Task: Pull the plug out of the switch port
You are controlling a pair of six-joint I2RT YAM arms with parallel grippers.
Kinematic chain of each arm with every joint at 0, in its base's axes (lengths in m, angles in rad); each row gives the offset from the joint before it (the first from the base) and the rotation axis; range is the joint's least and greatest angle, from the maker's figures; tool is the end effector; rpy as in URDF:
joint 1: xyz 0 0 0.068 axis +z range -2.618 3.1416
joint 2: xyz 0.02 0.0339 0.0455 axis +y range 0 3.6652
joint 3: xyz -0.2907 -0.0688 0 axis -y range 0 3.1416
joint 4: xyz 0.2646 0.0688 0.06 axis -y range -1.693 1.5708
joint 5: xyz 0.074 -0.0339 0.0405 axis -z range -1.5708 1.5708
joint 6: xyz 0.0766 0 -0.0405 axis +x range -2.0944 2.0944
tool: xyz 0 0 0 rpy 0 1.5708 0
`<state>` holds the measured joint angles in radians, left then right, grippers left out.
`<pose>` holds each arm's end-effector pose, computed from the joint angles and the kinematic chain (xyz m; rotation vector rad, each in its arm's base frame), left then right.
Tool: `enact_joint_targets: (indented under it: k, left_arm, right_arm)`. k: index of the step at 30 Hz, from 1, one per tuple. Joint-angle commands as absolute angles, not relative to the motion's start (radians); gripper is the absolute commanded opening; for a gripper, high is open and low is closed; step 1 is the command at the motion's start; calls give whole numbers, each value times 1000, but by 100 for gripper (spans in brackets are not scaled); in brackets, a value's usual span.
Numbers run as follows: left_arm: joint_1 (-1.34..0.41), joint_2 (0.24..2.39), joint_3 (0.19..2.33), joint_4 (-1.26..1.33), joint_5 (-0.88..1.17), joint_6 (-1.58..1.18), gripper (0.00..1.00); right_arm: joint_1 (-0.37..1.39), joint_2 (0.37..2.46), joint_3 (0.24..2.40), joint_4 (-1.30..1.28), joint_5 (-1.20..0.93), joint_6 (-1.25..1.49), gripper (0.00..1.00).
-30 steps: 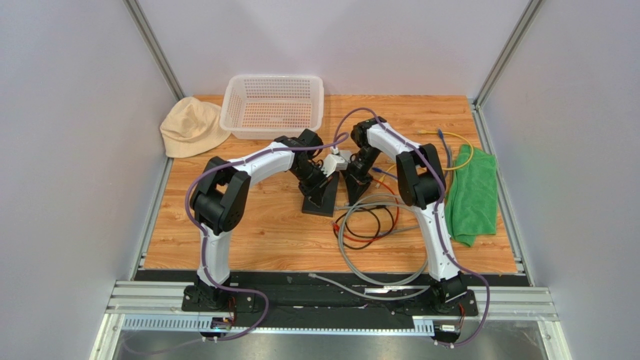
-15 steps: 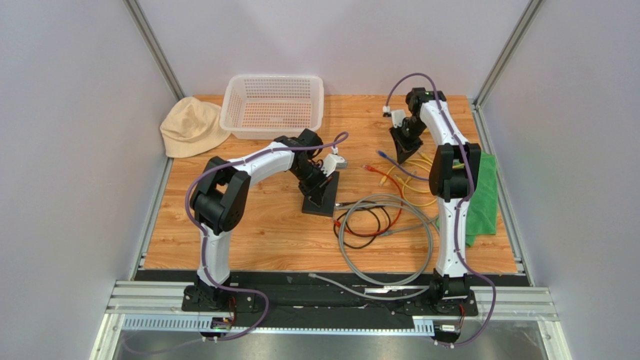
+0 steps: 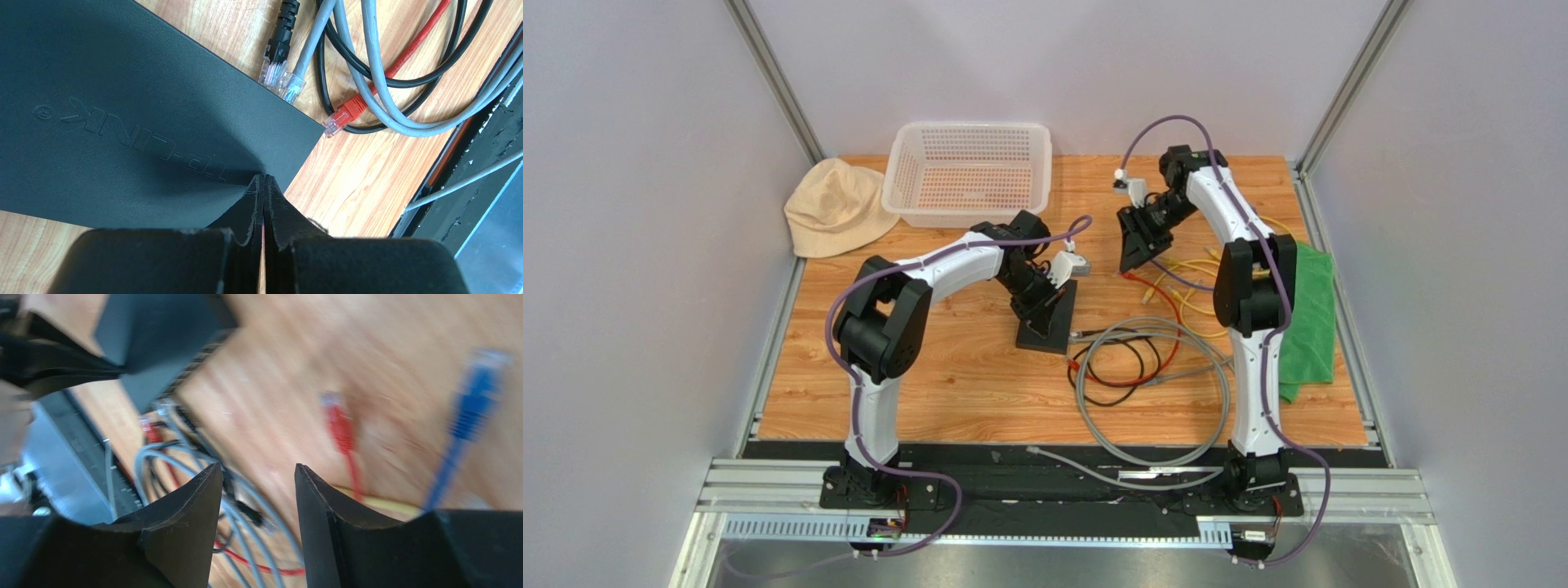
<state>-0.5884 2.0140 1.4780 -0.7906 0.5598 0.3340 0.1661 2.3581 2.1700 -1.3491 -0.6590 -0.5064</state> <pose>0.3404 -0.2760 0.1578 1.3588 2.5083 -0.8573 0.4870 0.1292 0.1936 -0.9544 2.6811 0.9510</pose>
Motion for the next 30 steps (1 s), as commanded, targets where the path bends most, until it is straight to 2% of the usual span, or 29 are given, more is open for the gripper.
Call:
enact_joint_targets:
  k: [1, 4, 5, 9, 14, 28, 30]
  left_arm:
    - [-583, 2031, 1460, -784, 494, 350, 0]
    - [-580, 2025, 1457, -785, 494, 350, 0]
    - [-578, 2023, 1453, -785, 495, 353, 0]
    - [-574, 2013, 1442, -784, 494, 354, 0]
    - [-572, 2010, 1434, -781, 489, 356, 0]
    - [-568, 2023, 1439, -770, 497, 348, 0]
    - [-568, 2023, 1440, -769, 497, 348, 0]
  right_arm:
    - [235, 2313, 2102, -1514, -844, -561, 51]
    - [276, 2338, 2062, -1517, -876, -572, 50]
    - [293, 2344, 2056, -1519, -887, -574, 45]
    - [321, 2382, 2030, -1525, -907, -580, 36]
    - [337, 2408, 2010, -1595, -902, -629, 27]
    - [337, 2372, 1884, -1580, -683, -655, 23]
    - [337, 2350, 1840, -1516, -582, -609, 22]
